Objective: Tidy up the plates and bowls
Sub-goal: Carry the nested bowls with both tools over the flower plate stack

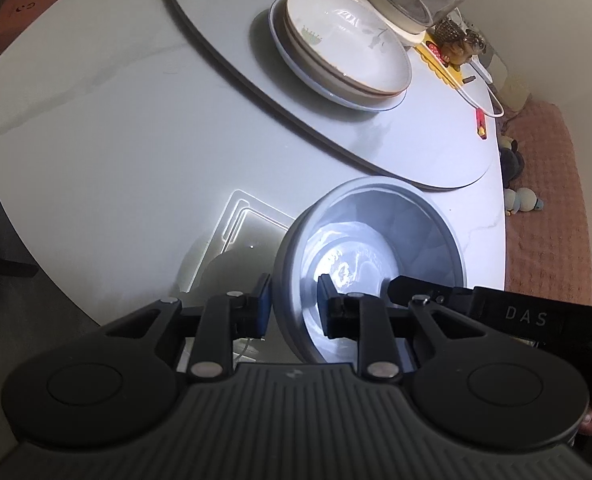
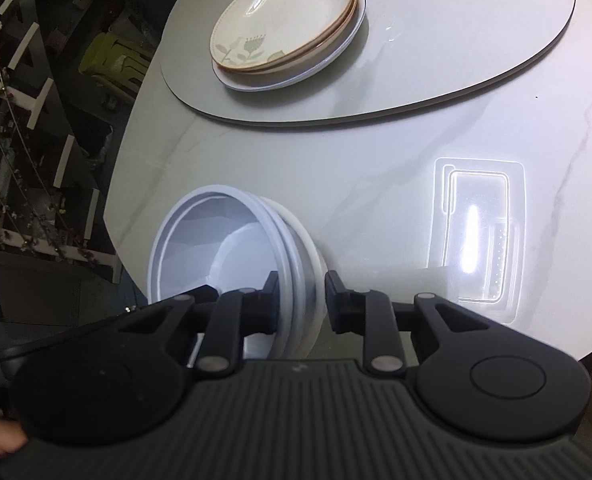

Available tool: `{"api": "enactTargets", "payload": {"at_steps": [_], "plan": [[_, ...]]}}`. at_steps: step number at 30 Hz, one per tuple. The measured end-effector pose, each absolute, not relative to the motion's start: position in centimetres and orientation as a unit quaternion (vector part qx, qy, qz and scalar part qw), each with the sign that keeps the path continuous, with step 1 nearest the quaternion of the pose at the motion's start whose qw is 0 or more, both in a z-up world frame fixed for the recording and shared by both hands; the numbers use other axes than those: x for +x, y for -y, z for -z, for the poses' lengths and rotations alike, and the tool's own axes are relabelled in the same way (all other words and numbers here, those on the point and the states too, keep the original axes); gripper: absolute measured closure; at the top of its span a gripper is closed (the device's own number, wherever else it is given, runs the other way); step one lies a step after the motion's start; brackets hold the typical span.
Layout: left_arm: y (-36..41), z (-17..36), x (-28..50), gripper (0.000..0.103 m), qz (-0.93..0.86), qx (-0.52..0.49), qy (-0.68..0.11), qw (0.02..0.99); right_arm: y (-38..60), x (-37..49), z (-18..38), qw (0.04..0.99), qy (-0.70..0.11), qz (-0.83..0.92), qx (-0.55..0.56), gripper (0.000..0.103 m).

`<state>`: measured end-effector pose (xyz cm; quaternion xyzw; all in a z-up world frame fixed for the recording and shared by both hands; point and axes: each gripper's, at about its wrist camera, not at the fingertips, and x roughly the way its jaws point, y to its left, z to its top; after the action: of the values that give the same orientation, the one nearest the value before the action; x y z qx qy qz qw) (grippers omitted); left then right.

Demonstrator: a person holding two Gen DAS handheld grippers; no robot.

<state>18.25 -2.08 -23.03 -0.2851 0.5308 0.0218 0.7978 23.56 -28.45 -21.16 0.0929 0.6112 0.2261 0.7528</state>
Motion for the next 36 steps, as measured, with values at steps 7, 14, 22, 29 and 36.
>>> {"api": "enactTargets", "payload": {"at_steps": [7, 14, 22, 29, 36], "plan": [[2.5, 18.3, 20.1, 0.075, -0.006, -0.251, -0.507, 0.824, 29.0, 23.5, 18.2, 0.762, -0.596, -0.230, 0.107, 0.077], [2.4, 15.5, 21.5, 0.075, 0.009, -0.237, -0.495, 0.836, 28.9, 24.6, 15.8, 0.778, -0.574, -0.227, 0.118, 0.077], [1.2, 13.5, 23.7, 0.075, 0.023, -0.240, -0.474, 0.847, 28.0, 26.6, 14.3, 0.793, -0.551, -0.226, 0.126, 0.077], [0.2, 12.4, 26.4, 0.075, 0.036, -0.240, -0.456, 0.856, 27.2, 28.7, 12.9, 0.804, -0.535, -0.223, 0.131, 0.077], [-1.2, 12.0, 29.0, 0.075, 0.038, -0.245, -0.449, 0.859, 26.1, 30.8, 12.4, 0.807, -0.532, -0.222, 0.130, 0.077]]}}
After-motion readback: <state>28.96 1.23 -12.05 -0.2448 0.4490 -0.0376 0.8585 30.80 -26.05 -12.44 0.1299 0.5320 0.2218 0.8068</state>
